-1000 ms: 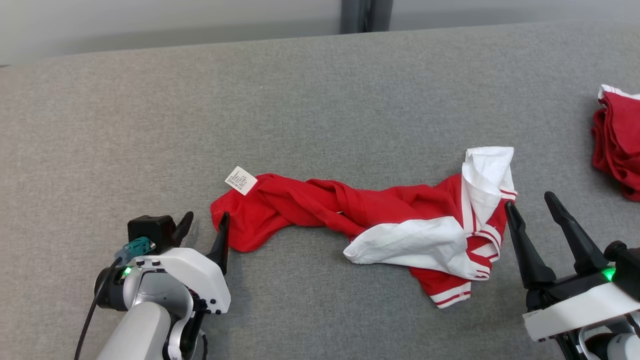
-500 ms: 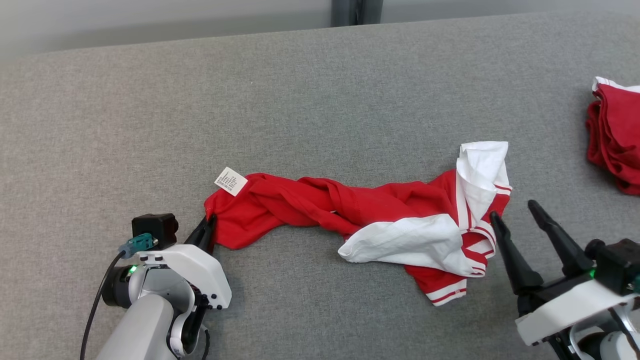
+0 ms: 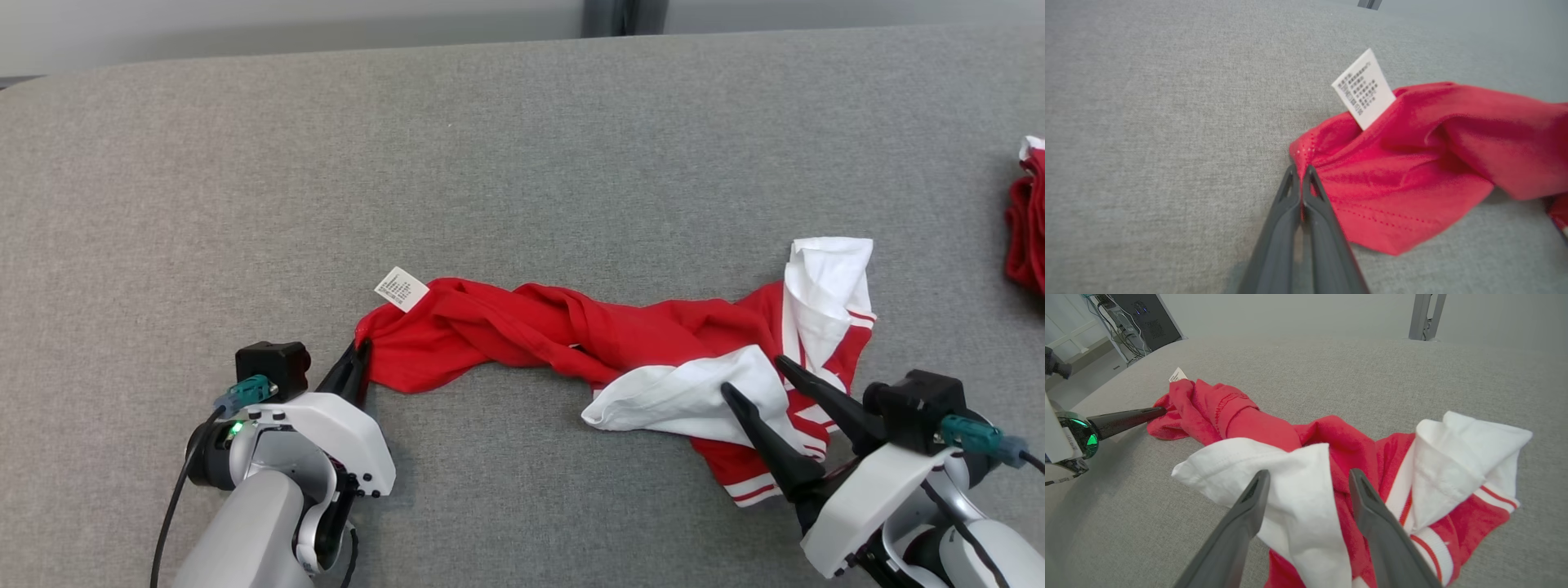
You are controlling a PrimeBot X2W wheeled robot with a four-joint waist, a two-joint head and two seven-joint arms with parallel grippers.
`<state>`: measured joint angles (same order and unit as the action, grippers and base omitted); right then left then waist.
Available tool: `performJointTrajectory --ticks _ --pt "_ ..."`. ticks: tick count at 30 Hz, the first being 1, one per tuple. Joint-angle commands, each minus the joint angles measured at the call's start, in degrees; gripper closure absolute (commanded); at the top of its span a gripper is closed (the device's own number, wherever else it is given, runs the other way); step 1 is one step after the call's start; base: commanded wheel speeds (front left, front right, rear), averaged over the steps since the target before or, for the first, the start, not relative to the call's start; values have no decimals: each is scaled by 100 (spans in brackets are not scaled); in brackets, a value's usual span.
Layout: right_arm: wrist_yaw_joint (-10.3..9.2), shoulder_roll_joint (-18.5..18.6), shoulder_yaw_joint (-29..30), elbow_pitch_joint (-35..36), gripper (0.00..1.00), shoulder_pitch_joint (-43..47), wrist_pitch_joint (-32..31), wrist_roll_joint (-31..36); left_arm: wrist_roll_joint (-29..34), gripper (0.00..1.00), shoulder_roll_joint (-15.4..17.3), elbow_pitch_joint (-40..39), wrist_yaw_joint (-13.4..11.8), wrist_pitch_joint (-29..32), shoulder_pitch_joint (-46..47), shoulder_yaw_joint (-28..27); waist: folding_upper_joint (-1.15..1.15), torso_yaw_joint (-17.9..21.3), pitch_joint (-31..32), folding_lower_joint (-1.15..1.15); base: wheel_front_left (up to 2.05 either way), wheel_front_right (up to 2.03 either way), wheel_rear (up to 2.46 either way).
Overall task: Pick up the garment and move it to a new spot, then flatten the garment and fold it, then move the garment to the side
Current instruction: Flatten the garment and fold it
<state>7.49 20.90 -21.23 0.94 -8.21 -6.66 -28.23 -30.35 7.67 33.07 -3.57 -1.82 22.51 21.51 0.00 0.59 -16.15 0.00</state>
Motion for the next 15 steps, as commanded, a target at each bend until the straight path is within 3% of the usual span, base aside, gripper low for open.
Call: performJointTrajectory --ticks 1,2,8,15 --pt "1 89 -70 -7 58 -130 1 -68 36 100 14 28 17 -78 87 4 0 -30 -19 0 0 0 0" --pt "1 128 -134 -19 100 -152 -35 -121 41 100 15 39 12 -115 103 5 0 -42 -23 0 0 0 0" --pt "1 328 -193 182 100 -324 160 -250 88 100 69 -75 -32 -428 202 -42 0 -82 -55 0 0 0 0" --pt "1 430 310 324 100 -532 640 -201 295 100 321 -662 -185 -880 448 -166 0 -54 21 0 0 0 0"
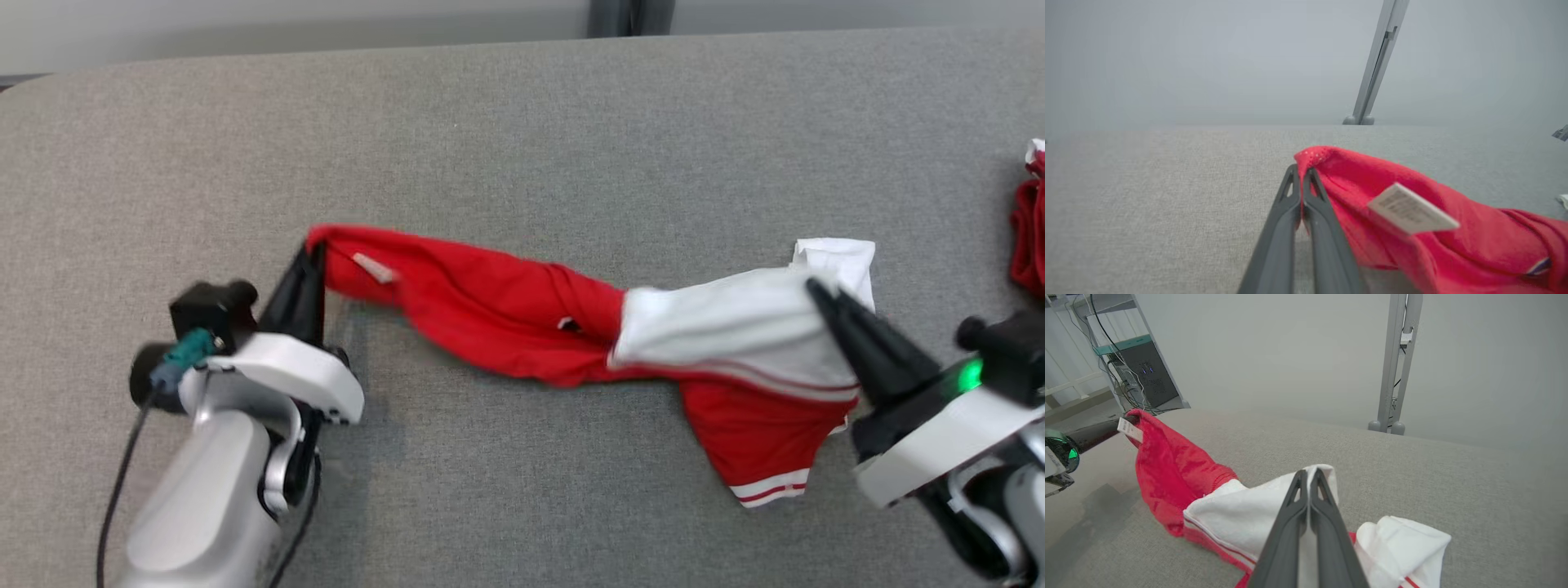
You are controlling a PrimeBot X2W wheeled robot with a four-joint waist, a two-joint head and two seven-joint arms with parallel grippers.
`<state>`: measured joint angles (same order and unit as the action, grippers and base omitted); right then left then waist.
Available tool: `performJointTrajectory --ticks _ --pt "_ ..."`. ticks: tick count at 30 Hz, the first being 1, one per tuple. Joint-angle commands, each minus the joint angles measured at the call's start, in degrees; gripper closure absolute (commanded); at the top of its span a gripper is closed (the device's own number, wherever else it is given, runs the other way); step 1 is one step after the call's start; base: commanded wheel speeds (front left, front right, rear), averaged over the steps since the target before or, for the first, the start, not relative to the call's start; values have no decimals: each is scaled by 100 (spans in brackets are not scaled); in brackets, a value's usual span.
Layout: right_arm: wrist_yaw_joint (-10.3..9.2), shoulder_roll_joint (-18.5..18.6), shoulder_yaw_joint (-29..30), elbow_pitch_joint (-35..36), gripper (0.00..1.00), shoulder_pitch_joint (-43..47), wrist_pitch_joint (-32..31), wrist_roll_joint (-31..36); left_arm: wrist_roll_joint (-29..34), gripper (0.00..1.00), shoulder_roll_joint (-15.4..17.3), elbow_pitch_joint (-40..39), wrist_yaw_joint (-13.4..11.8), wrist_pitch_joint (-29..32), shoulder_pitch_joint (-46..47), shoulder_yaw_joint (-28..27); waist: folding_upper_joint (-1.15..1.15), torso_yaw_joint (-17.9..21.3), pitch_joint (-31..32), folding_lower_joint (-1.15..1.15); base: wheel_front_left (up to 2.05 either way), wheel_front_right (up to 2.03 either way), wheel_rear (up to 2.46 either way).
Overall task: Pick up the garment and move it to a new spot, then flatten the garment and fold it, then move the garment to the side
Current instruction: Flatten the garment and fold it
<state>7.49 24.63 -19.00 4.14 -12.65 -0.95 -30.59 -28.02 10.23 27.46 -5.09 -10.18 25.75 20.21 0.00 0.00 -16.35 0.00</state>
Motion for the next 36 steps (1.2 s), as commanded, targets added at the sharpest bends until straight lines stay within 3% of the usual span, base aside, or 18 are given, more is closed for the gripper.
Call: performJointTrajectory --ticks 1,9,21,27,36 --pt "1 79 200 34 100 -141 139 49 70 100 101 -225 -41 -51 168 -49 0 1 66 0 0 0 0" --pt "1 307 904 213 100 -599 438 180 298 100 498 -1187 -69 179 622 -52 0 -31 282 0 0 0 0" --pt "1 845 1541 535 100 -2310 389 178 248 100 943 -2471 -121 1319 1961 -271 0 -28 499 0 0 0 0" --pt "1 1148 1672 330 100 -3212 402 -67 156 100 1039 -2538 -44 1827 2775 -339 0 -30 567 0 0 0 0" --pt "1 1380 1158 -576 100 -4365 262 -701 -47 100 918 -1938 240 1998 3629 -265 0 -1 394 0 0 0 0"
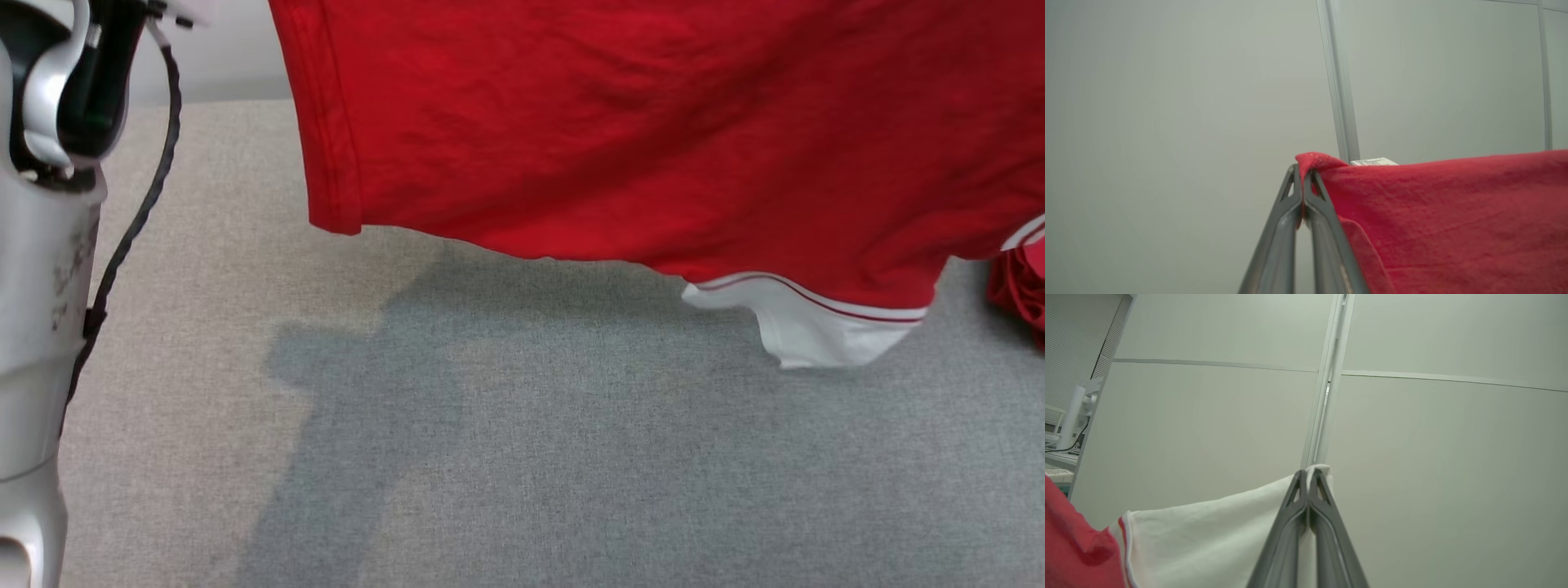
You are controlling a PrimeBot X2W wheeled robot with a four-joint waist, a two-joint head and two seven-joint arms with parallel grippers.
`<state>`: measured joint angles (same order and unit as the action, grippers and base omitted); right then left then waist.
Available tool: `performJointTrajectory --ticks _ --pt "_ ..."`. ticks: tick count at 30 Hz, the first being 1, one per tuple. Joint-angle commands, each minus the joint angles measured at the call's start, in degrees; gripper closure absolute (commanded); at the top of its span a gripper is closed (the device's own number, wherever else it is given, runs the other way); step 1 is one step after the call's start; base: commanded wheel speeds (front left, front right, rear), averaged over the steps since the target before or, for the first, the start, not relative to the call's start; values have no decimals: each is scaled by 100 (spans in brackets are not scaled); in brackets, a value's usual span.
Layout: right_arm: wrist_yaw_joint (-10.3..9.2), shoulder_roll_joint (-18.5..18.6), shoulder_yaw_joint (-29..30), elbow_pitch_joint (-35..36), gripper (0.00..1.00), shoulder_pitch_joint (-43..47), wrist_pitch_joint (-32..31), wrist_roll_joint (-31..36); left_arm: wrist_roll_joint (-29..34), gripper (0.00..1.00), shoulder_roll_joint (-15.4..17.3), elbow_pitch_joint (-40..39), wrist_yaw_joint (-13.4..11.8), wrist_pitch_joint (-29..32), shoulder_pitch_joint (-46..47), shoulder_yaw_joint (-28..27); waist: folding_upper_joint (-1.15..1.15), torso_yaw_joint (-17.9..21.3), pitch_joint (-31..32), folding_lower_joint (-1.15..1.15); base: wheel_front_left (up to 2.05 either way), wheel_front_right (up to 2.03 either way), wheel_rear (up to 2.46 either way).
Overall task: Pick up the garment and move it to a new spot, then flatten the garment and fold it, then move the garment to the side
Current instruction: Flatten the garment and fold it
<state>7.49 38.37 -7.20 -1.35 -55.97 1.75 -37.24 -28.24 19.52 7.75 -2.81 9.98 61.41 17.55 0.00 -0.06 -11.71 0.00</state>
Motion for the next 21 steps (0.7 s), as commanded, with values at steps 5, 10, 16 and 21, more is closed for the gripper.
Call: performJointTrajectory --ticks 5,10,16,21 --pt "1 -4 -512 -844 100 -921 -92 -354 -22 100 -203 748 170 -155 702 80 0 -6 -498 0 0 0 0" --pt "1 -205 -1055 -1789 100 -2079 107 -522 73 100 -431 1741 265 -503 1547 108 0 -5 -970 0 0 0 0" --pt "1 -678 -1362 -2917 100 -3149 569 -669 159 100 -650 2836 245 -1119 2355 50 0 -7 -1191 0 0 0 0" --pt "2 -1278 -1646 -3991 100 -3689 807 -847 201 100 -805 4042 259 -1524 2896 59 0 37 -1257 0 0 0 0"
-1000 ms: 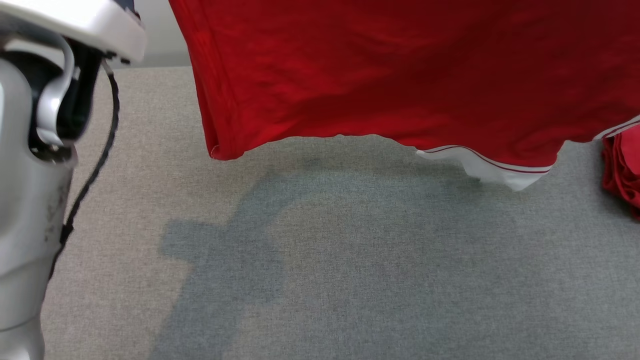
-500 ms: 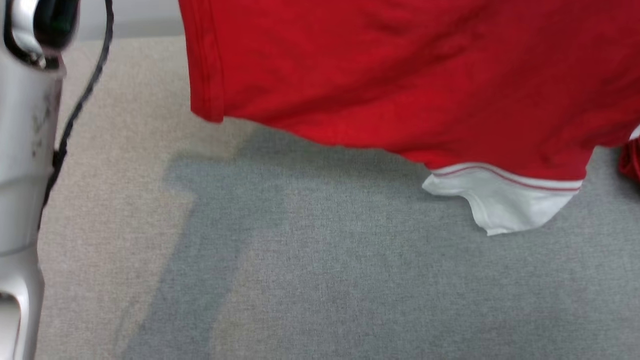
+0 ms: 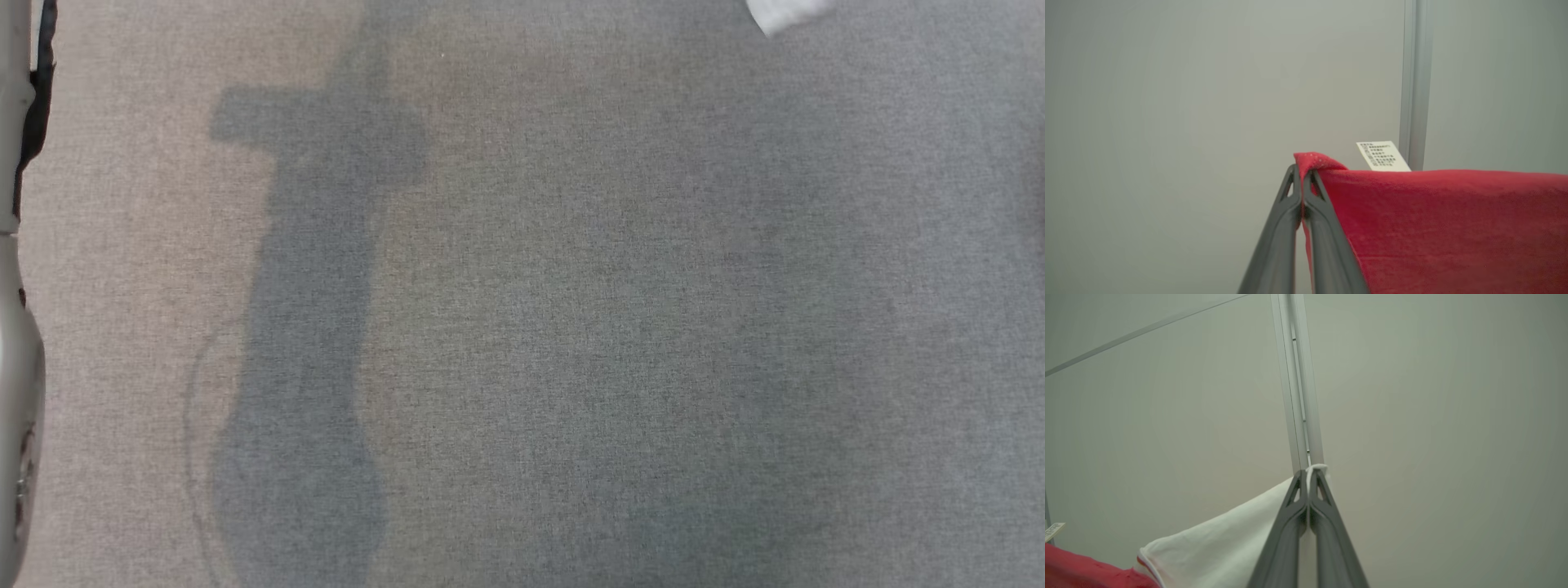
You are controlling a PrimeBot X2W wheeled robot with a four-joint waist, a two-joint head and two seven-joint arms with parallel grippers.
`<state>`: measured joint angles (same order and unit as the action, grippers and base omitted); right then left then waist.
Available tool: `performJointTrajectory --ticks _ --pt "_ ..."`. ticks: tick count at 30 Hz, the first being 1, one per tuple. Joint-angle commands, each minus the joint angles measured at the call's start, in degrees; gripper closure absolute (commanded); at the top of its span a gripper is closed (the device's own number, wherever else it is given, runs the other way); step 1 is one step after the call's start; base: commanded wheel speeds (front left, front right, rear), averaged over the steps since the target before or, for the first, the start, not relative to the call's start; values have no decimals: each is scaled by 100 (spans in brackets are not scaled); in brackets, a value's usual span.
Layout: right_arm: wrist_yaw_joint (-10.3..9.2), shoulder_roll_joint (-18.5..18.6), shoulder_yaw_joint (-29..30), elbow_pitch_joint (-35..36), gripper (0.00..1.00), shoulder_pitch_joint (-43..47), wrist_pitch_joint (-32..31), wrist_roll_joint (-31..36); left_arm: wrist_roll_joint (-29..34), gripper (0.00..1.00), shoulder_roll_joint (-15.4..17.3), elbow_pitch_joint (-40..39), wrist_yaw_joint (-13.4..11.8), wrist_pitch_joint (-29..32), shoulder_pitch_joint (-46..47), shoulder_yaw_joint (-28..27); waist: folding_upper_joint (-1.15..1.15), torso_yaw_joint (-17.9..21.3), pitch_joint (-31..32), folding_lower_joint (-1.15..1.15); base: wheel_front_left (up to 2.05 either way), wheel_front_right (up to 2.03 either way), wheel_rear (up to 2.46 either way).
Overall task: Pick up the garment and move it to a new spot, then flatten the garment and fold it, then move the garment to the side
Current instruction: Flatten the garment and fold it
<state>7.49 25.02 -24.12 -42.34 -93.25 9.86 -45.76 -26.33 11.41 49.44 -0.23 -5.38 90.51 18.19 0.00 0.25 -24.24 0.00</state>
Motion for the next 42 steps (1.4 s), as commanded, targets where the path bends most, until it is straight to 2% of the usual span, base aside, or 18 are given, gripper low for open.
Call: performJointTrajectory --ticks 1,7,14,19,25,28,32,35,36,38,39,42 --pt "1 -42 -58 -115 100 25 -50 -15 -8 100 -41 107 17 -23 1 7 0 15 -20 0 0 0 0" --pt "1 -615 -635 -1045 100 320 -119 -237 -211 100 -323 1298 202 -266 -221 -11 0 11 -103 0 0 0 0" --pt "2 -957 -938 -1637 100 902 -85 -683 -486 100 -646 2129 247 -393 -761 -87 0 -22 -304 0 0 0 0" --pt "2 -949 -1091 -1307 100 1510 164 -1214 -636 100 -747 2269 380 -636 -1214 -106 0 -16 -336 0 0 0 0" --pt "2 -647 -1551 -652 100 2838 452 -1692 -611 100 -757 2230 454 -950 -2203 -80 0 67 -94 0 0 0 0" --pt "2 -442 -1697 -257 100 3593 527 -1797 -607 100 -690 1758 460 -983 -2828 -228 0 73 45 0 0 0 0" --pt "2 -259 -1311 583 100 4667 540 -1580 -419 100 -630 717 374 -982 -4024 -521 0 92 208 0 0 0 0" --pt "2 -263 -867 1261 100 5564 541 -1261 -204 100 -563 -230 389 -984 -4923 -795 0 121 368 0 0 0 0" --pt "2 -263 -867 1261 100 5564 541 -1261 -204 100 -563 -230 389 -984 -4923 -795 0 121 368 0 0 0 0" --pt "2 -332 -501 1844 100 6366 542 -958 52 100 -525 -1036 413 -984 -5881 -959 0 199 538 0 0 0 0" --pt "2 -332 -501 1844 100 6366 542 -958 52 100 -525 -1036 413 -984 -5881 -959 0 199 538 0 0 0 0" --pt "2 -363 -317 2238 100 7081 542 -736 193 100 -529 -1663 370 -985 -6629 -1094 0 236 761 0 0 0 0"
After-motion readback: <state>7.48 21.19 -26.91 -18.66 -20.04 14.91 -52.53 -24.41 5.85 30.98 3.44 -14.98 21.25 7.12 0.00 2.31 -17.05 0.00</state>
